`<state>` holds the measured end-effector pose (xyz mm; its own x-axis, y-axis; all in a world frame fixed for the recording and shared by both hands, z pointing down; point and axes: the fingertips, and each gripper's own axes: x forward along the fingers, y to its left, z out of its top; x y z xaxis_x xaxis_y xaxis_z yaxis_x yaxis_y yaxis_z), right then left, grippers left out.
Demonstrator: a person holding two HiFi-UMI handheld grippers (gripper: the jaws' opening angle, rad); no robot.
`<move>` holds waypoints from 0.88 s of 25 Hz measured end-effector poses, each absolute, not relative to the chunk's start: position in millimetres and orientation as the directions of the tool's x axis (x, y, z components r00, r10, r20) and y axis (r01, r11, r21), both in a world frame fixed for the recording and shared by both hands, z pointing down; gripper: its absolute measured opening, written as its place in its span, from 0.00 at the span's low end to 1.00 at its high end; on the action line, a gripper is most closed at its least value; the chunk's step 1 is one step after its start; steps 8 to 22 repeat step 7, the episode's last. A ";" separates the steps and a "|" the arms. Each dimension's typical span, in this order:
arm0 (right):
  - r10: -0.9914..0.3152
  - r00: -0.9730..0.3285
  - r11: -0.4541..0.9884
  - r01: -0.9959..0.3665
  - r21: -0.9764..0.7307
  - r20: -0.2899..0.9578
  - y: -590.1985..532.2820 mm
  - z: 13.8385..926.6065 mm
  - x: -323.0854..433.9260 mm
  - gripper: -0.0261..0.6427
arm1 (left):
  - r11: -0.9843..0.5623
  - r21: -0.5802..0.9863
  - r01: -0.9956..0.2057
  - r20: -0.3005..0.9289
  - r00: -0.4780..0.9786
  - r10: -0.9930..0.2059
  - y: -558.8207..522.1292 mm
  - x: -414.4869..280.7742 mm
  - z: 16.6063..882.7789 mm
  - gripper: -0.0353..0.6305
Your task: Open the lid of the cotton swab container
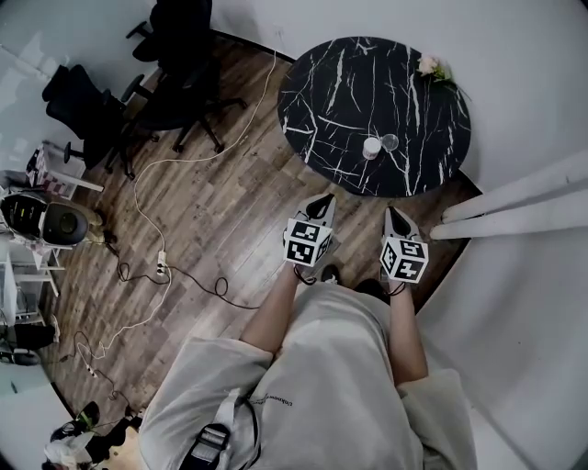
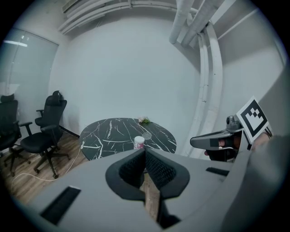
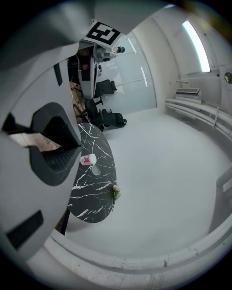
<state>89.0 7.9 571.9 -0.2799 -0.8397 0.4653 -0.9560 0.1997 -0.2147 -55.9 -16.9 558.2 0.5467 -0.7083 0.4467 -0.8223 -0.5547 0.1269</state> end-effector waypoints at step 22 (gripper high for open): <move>-0.832 -0.296 0.221 -0.952 -0.210 0.469 14.5 574.2 89.9 0.09 | -0.544 0.128 -0.829 0.410 0.544 -0.732 -14.2 -53.0 548.5 0.09</move>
